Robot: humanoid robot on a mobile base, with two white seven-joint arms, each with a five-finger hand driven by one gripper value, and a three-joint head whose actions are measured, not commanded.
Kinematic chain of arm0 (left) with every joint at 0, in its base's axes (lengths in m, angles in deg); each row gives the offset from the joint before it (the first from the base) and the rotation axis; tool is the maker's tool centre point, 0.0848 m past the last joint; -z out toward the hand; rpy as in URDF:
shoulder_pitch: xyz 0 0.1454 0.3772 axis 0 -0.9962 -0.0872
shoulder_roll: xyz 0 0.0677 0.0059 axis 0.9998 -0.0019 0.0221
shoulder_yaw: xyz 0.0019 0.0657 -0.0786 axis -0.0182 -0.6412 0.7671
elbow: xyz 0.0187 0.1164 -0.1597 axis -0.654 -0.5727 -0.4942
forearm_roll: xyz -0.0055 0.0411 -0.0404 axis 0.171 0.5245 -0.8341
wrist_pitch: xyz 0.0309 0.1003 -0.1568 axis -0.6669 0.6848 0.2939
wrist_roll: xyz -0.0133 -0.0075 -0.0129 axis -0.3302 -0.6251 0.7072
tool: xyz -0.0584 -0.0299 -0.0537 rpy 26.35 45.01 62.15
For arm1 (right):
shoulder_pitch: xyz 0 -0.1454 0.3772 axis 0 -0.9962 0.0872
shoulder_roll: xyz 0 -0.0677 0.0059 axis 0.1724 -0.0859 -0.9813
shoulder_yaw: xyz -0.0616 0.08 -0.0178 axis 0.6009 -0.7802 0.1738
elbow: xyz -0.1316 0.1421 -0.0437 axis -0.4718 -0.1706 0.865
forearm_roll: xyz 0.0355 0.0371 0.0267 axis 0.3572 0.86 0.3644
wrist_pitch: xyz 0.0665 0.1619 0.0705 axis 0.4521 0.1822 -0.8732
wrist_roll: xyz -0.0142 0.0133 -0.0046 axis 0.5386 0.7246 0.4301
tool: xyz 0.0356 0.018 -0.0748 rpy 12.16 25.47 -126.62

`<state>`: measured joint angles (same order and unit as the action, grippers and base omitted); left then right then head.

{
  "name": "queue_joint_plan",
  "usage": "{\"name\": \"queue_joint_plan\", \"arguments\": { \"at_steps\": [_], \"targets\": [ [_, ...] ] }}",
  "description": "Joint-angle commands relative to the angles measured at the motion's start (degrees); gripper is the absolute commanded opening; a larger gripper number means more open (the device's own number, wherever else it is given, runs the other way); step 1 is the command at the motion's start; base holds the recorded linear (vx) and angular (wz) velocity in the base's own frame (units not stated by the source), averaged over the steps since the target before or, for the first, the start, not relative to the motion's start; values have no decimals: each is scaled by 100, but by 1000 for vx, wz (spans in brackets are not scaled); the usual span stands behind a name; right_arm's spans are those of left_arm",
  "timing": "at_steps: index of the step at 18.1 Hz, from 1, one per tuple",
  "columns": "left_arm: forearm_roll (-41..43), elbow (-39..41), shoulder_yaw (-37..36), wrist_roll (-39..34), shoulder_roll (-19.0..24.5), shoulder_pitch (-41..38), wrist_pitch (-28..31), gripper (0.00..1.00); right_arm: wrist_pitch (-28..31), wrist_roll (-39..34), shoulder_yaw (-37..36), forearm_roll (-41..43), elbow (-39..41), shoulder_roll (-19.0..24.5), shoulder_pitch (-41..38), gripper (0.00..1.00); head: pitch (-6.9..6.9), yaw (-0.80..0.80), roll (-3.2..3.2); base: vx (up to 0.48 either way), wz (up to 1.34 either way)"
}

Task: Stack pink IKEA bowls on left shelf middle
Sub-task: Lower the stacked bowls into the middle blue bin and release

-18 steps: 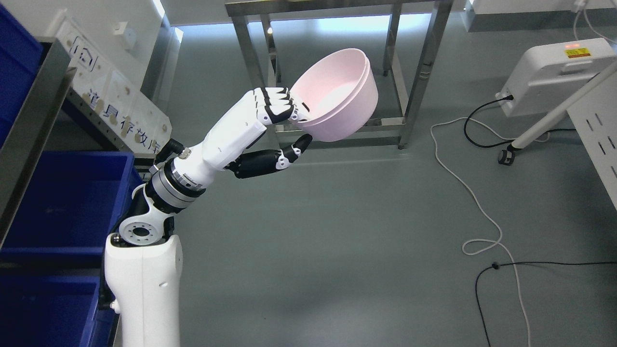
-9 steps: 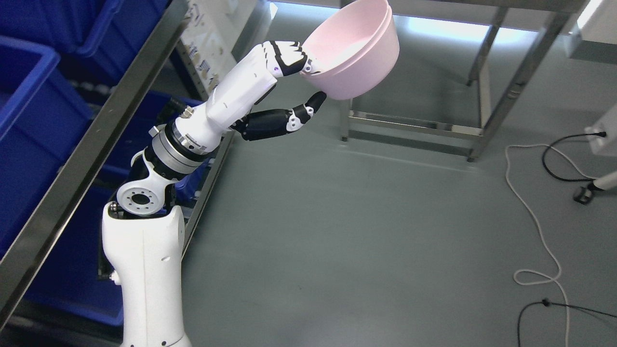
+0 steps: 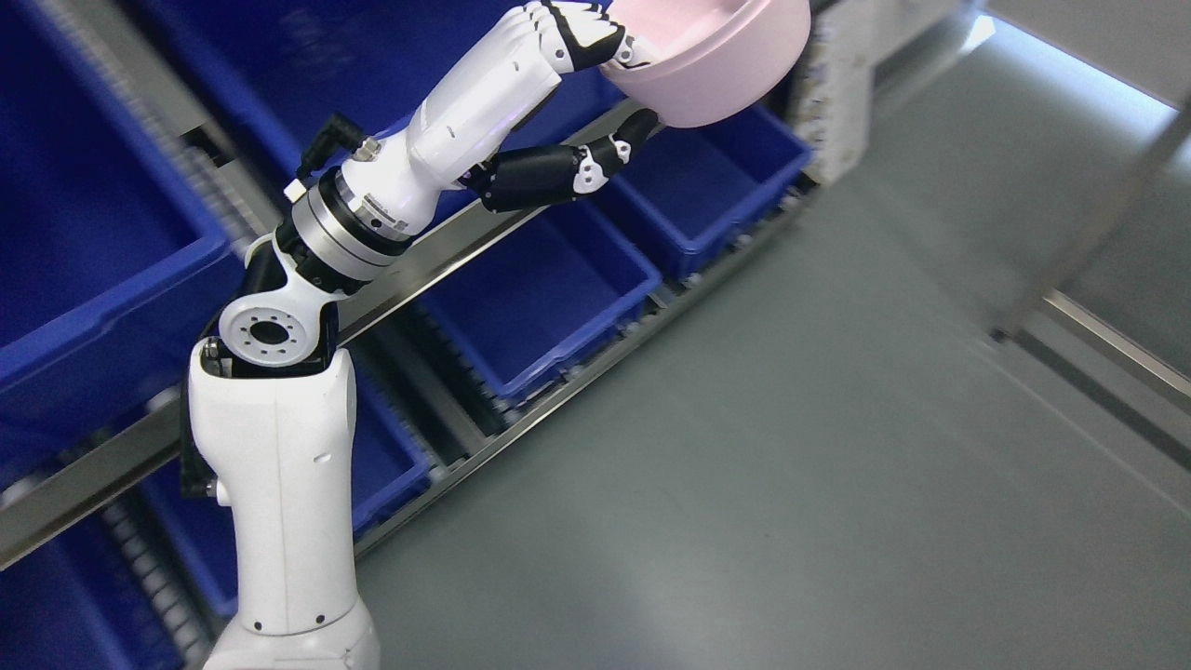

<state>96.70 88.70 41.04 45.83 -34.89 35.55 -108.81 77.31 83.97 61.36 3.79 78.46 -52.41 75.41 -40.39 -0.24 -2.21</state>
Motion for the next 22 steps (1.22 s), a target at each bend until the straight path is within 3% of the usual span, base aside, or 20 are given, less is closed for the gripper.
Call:
{"name": "queue_joint_plan", "arguments": {
  "at_steps": [1,7,11,19,22],
  "targets": [
    [41,59,-245,-10,100,123,21,4,4,-4,0,0,0,-100,1,100,0,0,0,-95,1347],
    [295,51,449,42,100,1,459,4,4,-4,0,0,0,-100,1,100,2,0,0,-39,1400],
    [374,-63,476,60,105,71,890,4,4,-4,0,0,0,-100,1,100,3,0,0,75,832],
    [1016,-556,511,104,475,97,1084,4,4,5,0,0,0,-100,1,100,4,0,0,108,151],
    [1164,-643,441,122,510,289,1487,4,4,-4,0,0,0,-100,1,100,4,0,0,90,-143]
  ]
}}
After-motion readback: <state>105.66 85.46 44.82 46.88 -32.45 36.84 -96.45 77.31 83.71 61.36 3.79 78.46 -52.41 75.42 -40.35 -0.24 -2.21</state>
